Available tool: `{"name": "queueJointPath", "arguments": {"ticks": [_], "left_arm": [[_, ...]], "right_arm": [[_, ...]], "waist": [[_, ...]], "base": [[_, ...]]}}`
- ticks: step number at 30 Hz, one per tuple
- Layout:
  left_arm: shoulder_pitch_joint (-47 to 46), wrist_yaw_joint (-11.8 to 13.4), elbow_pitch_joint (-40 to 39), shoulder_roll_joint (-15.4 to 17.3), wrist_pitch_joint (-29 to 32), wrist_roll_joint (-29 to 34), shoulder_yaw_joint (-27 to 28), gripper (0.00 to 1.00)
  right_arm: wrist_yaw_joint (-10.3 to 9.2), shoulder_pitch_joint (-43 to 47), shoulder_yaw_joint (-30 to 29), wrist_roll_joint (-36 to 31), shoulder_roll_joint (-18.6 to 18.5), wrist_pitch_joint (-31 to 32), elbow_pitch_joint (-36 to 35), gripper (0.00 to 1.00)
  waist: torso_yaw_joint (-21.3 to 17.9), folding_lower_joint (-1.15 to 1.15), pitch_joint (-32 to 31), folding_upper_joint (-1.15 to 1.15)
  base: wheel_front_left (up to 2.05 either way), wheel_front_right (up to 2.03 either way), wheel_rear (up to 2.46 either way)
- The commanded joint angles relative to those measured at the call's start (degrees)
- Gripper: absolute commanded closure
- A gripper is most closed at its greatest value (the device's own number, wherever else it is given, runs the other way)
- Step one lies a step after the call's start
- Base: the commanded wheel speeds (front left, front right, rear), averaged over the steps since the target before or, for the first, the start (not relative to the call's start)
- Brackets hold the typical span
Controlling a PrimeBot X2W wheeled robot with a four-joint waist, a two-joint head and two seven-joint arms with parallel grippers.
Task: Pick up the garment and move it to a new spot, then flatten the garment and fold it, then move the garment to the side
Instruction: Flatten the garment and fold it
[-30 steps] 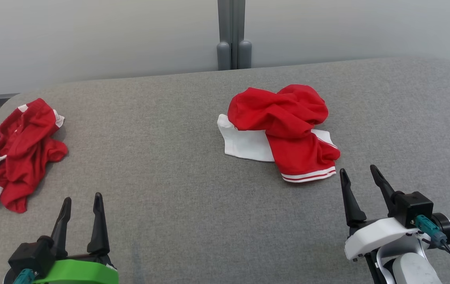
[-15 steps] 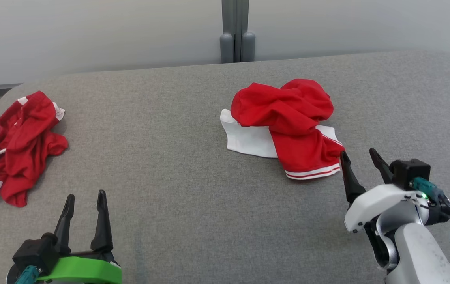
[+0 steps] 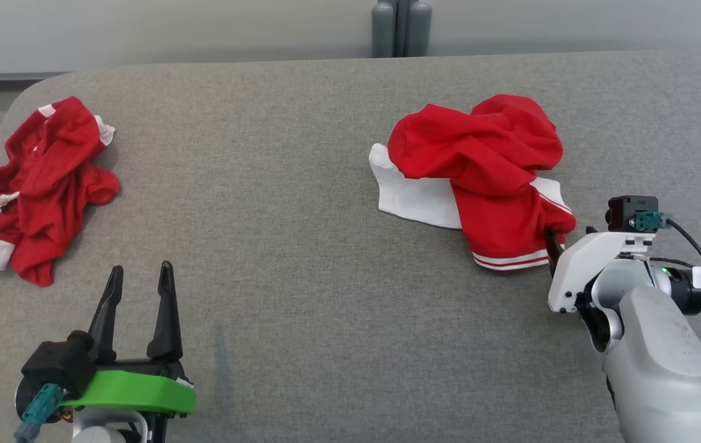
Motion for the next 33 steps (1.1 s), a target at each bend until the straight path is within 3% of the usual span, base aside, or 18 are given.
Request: {"name": "queueJointPath", "arguments": {"ticks": [1, 6, 7, 8, 9, 14, 19, 26, 33], "left_arm": [[-1.2, -0.2, 0.1, 0.1, 0.0, 0.4, -0.1, 0.0], [-1.4, -0.5, 0.4, 0.1, 0.0, 0.4, -0.8, 0.0], [-1.4, -0.6, 0.4, 0.1, 0.0, 0.4, -0.8, 0.0], [-1.4, -0.7, 0.5, 0.1, 0.0, 0.5, -0.9, 0.0], [-1.4, -0.7, 0.5, 0.1, 0.0, 0.5, -0.9, 0.0], [-0.4, -0.7, 0.8, -0.1, 0.0, 0.5, -0.6, 0.0], [1.2, -0.7, 1.0, -0.4, 0.0, 0.2, 0.2, 0.0], [1.9, -0.7, 0.2, -0.8, 0.0, 0.5, 0.8, 0.0], [0.3, -0.8, -0.1, -1.3, 0.0, 0.7, 0.3, 0.0]], "right_arm": [[-0.05, -1.5, -0.3, -0.7, -0.6, -0.4, 2.1, 0.0], [-0.04, -4.4, -0.3, -1.9, -1.3, 1.0, 9.4, 0.0], [-0.03, -4.8, 0.1, -1.9, -1.3, 1.4, 10.9, 0.2], [-0.03, -5.1, 0.2, -1.5, -1.3, 1.5, 11.9, 0.95], [-0.03, -5.5, 0.5, -1.1, -1.3, 1.1, 12.5, 1.0], [-0.03, -8.6, 2.0, 0.6, -1.7, -5.1, 9.4, 1.0], [-0.03, -11.1, 7.0, 1.8, -1.7, -8.6, 1.5, 1.0], [-0.03, -16.5, 18.5, 6.0, -2.5, -5.3, -9.6, 1.0], [-0.05, -27.4, 31.6, 13.4, -4.6, -4.8, -12.5, 1.0]], "waist": [[1.5, 0.0, 1.2, 0.0], [3.0, 0.0, 1.5, 0.0], [3.3, 0.0, 1.5, 0.0], [3.5, 0.0, 1.4, 0.0], [3.8, 0.0, 1.2, 0.0], [4.0, 0.0, 0.0, 0.0], [3.3, 0.0, -2.2, 0.0], [2.5, 0.0, -3.3, 0.0], [3.6, 0.0, -2.1, 0.0]], "base": [[0.0, 0.0, 0.0], [0.0, 0.0, 0.0], [0.0, 0.0, 0.0], [0.0, 0.0, 0.0], [0.0, 0.0, 0.0], [0.0, 0.0, 0.0], [0.0, 0.0, 0.0], [0.0, 0.0, 0.0], [0.0, 0.0, 0.0]]}}
